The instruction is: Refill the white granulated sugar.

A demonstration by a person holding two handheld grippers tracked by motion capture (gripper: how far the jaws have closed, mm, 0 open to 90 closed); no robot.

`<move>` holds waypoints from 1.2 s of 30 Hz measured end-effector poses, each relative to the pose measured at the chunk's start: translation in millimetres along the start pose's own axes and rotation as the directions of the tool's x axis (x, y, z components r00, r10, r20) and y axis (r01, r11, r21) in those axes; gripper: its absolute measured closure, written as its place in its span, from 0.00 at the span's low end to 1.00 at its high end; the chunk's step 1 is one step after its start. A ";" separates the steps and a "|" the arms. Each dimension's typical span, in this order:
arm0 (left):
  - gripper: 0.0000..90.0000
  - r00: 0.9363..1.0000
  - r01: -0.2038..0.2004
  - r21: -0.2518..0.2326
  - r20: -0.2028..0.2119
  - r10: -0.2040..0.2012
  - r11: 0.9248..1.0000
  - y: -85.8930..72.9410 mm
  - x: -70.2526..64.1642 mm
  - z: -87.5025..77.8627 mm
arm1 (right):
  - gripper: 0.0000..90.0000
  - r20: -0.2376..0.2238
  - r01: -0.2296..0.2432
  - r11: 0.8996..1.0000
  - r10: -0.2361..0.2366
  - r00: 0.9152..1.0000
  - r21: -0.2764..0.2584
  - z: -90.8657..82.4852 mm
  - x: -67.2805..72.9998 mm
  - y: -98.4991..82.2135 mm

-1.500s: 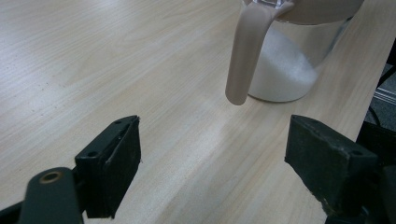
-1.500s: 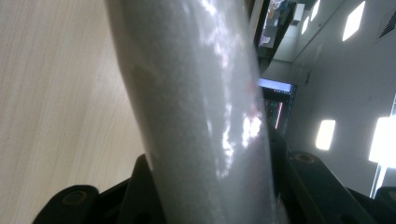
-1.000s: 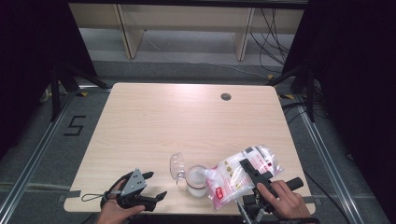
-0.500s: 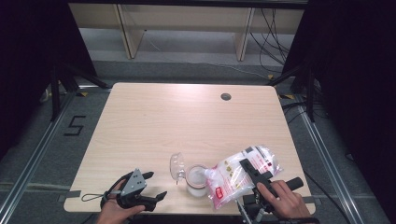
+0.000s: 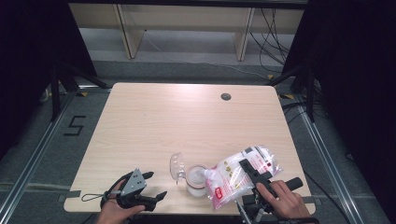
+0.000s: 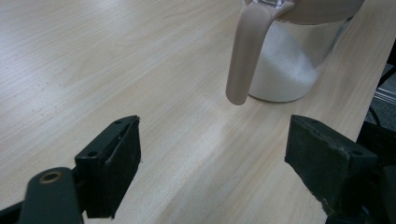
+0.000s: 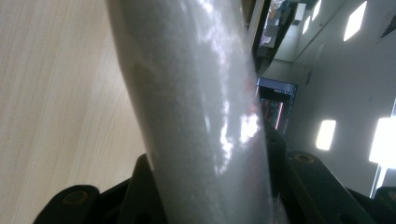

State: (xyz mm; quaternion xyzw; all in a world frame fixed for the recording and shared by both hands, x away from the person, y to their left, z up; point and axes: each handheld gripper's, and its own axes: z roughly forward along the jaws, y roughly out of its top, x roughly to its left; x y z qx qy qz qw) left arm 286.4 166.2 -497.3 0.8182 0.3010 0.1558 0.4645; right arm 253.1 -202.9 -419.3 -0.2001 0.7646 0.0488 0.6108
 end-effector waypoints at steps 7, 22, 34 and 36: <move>0.20 1.000 -0.004 0.003 -0.006 0.004 1.000 0.3 0.0 -0.6 | 0.73 -0.015 0.003 1.000 -0.003 1.000 0.012 -1.6 -1.5 3.0; 0.20 1.000 -0.006 0.000 0.000 0.006 1.000 0.3 0.1 -0.2 | 0.74 0.004 0.029 0.999 -0.029 1.000 -0.018 -0.5 -3.2 8.0; 0.20 1.000 0.000 0.000 0.000 0.000 1.000 0.1 0.0 -0.1 | 0.74 0.002 0.054 0.998 -0.054 0.999 -0.026 0.6 -4.6 12.0; 0.20 1.000 -0.003 0.001 0.000 0.003 1.000 0.1 0.1 0.0 | 0.74 0.000 0.049 0.999 -0.049 0.999 -0.020 0.8 -3.9 12.1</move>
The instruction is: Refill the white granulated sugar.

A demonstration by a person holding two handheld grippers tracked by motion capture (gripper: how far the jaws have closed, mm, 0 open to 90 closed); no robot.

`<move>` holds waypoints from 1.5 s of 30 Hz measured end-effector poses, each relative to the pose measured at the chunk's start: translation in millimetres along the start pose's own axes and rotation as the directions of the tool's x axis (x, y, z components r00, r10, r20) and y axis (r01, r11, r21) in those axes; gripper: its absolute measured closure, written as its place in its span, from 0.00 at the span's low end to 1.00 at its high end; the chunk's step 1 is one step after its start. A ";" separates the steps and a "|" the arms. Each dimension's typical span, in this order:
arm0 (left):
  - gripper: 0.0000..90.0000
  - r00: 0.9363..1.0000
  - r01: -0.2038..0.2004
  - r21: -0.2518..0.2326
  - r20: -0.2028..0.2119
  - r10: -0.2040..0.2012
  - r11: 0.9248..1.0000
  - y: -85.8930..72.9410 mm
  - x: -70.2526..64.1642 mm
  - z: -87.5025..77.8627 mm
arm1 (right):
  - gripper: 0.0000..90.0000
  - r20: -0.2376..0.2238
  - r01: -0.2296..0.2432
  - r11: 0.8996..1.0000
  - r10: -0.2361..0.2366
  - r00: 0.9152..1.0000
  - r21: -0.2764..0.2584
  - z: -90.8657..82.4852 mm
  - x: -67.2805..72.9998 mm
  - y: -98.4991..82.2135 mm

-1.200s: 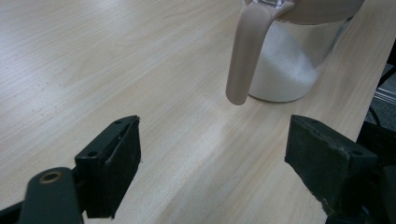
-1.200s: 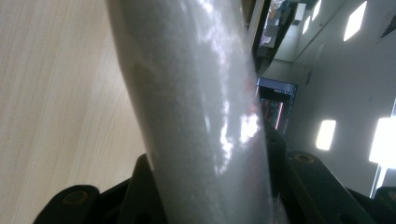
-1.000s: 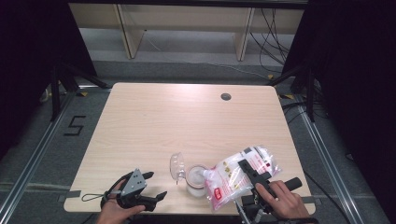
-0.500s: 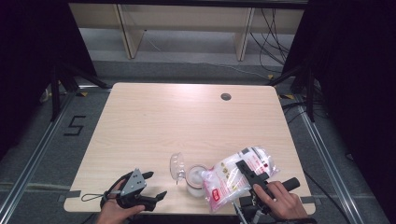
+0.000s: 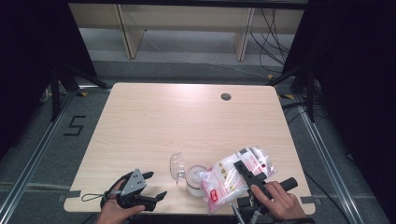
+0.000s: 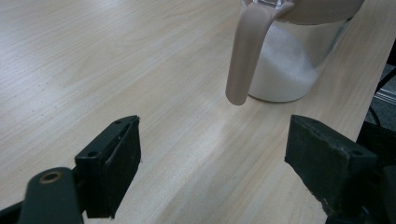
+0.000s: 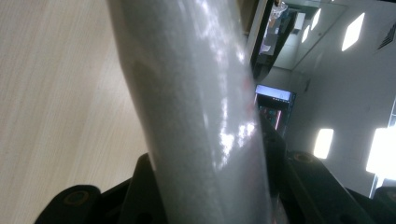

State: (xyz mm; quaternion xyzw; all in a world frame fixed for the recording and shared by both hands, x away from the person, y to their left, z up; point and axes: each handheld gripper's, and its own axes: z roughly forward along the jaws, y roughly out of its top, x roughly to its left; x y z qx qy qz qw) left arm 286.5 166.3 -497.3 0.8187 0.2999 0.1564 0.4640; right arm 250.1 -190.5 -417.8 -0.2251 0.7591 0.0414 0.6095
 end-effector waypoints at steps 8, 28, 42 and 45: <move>0.20 1.000 0.002 0.004 0.004 -0.002 1.000 0.1 0.1 0.2 | 0.74 -0.010 -0.044 0.999 0.044 0.999 0.016 -0.9 3.6 -1.5; 0.20 1.000 -0.012 0.004 -0.002 0.012 1.000 0.1 0.8 0.5 | 0.74 -0.010 -0.003 1.000 0.003 1.000 0.024 -1.2 1.0 -5.5; 0.20 1.000 0.001 0.000 -0.003 -0.001 1.000 -0.1 0.0 0.1 | 0.74 -0.009 -0.028 0.999 0.028 1.000 0.041 -2.3 2.4 -8.8; 0.20 1.000 0.006 -0.004 -0.003 -0.006 1.000 -0.1 -0.2 0.5 | 0.74 -0.014 -0.028 0.999 0.029 0.999 0.047 -3.1 2.0 -8.4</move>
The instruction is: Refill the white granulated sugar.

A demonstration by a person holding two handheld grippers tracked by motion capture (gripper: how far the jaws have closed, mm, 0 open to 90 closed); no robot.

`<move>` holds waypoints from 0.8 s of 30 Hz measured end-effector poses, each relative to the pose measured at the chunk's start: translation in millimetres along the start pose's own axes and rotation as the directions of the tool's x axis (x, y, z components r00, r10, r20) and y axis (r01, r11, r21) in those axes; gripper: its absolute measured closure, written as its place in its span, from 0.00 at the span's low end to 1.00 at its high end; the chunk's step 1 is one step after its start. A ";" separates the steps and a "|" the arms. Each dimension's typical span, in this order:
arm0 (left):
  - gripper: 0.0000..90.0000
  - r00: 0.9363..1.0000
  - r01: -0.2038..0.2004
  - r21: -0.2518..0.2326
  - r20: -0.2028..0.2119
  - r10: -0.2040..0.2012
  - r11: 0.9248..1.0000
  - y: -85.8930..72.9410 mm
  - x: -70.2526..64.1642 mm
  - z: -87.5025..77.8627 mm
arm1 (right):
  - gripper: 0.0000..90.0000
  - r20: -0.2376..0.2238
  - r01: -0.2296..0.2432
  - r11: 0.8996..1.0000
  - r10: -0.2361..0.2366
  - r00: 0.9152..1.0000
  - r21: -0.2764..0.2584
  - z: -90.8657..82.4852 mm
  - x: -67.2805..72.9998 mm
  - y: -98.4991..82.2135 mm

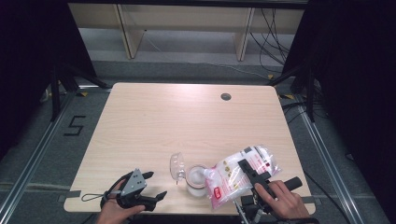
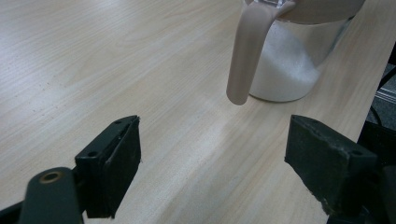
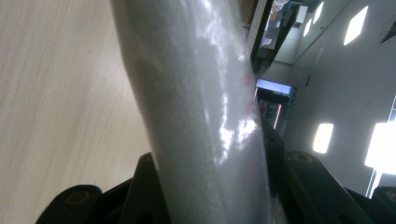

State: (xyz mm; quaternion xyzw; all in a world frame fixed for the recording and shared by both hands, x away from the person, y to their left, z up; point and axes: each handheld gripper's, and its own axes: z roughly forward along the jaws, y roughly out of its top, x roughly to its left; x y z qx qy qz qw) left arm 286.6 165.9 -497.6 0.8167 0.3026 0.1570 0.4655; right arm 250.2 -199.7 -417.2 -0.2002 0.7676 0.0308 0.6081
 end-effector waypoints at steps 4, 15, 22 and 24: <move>0.20 1.000 0.000 0.004 0.006 0.000 1.000 0.2 0.1 0.1 | 0.74 0.018 0.015 1.000 -0.015 1.000 -0.020 1.3 -0.9 1.6; 0.20 1.000 -0.018 0.007 0.000 0.018 1.000 0.7 0.5 -1.3 | 0.75 0.012 0.027 0.999 -0.026 1.000 -0.045 1.5 -3.4 8.0; 0.20 1.000 -0.009 0.009 -0.003 0.009 1.000 0.2 -0.2 0.1 | 0.75 0.010 0.022 0.998 -0.021 1.000 -0.054 2.2 -1.5 6.0; 0.20 1.000 -0.009 0.007 -0.002 0.009 1.000 0.2 0.2 0.2 | 0.75 -0.010 -0.038 0.999 0.037 0.999 -0.022 0.8 2.6 4.6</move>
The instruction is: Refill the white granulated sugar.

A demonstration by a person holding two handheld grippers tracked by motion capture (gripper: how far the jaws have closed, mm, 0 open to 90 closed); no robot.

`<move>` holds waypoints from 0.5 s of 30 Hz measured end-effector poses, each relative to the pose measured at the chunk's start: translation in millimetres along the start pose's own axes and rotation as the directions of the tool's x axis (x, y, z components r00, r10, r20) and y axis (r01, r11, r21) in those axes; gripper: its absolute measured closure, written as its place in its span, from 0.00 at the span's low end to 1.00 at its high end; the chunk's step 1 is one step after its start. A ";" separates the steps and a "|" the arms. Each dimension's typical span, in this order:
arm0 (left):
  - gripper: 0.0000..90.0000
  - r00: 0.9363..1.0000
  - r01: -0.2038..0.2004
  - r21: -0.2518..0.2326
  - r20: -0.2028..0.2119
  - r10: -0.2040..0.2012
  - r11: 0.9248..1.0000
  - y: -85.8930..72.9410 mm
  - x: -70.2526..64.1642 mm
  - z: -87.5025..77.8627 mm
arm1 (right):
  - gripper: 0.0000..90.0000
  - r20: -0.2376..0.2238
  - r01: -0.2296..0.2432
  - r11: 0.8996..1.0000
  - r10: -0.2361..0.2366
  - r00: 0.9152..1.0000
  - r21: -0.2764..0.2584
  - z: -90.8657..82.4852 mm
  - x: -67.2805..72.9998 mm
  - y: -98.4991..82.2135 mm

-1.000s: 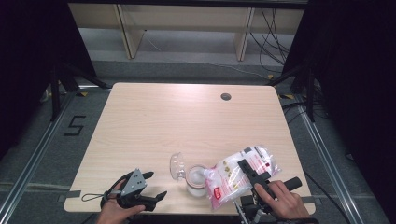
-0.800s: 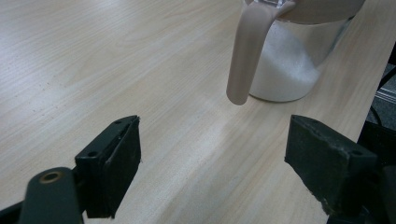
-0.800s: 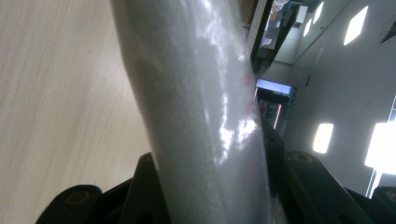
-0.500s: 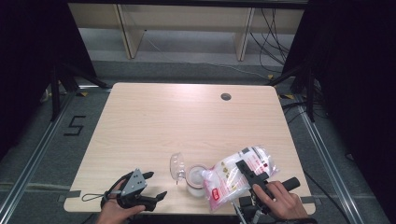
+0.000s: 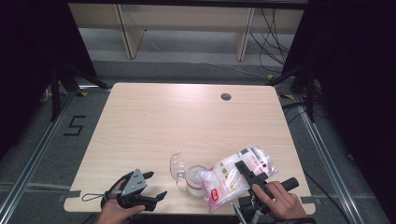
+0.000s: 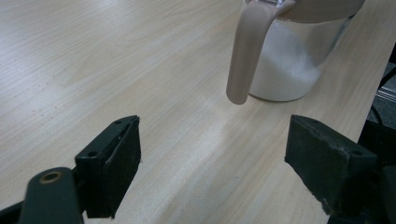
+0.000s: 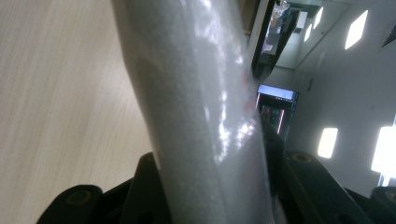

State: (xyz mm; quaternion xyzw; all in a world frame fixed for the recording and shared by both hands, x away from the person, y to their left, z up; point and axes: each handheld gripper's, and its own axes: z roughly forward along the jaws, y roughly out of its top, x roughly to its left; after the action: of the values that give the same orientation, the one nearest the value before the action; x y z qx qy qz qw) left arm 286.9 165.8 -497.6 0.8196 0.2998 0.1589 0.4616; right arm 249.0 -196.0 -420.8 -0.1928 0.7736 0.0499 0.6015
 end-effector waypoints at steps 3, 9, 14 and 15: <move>0.20 1.000 0.001 -0.002 -0.001 -0.001 1.000 0.0 0.4 -0.8 | 0.75 0.010 0.025 0.999 -0.025 1.000 -0.036 1.9 -3.7 -0.3; 0.20 1.000 0.001 -0.001 0.002 -0.001 1.000 0.1 0.4 -0.5 | 0.75 -0.002 -0.008 0.999 0.008 1.000 -0.040 2.5 -1.8 0.8; 0.20 1.000 0.005 -0.001 -0.003 -0.005 1.000 0.1 2.2 -1.0 | 0.75 -0.007 -0.009 0.999 0.009 1.000 -0.042 2.5 -2.8 -1.2; 0.20 1.000 -0.003 -0.004 -0.008 0.003 1.000 0.1 3.3 -1.0 | 0.75 -0.016 -0.026 0.999 0.026 1.000 -0.036 2.5 -1.5 -1.7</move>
State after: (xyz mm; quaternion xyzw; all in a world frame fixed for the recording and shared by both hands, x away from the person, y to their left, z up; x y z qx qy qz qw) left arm 288.9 168.5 -497.0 0.8187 0.2999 0.1633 0.4617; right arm 252.2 -196.4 -419.8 -0.1941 0.7797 0.0704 0.5911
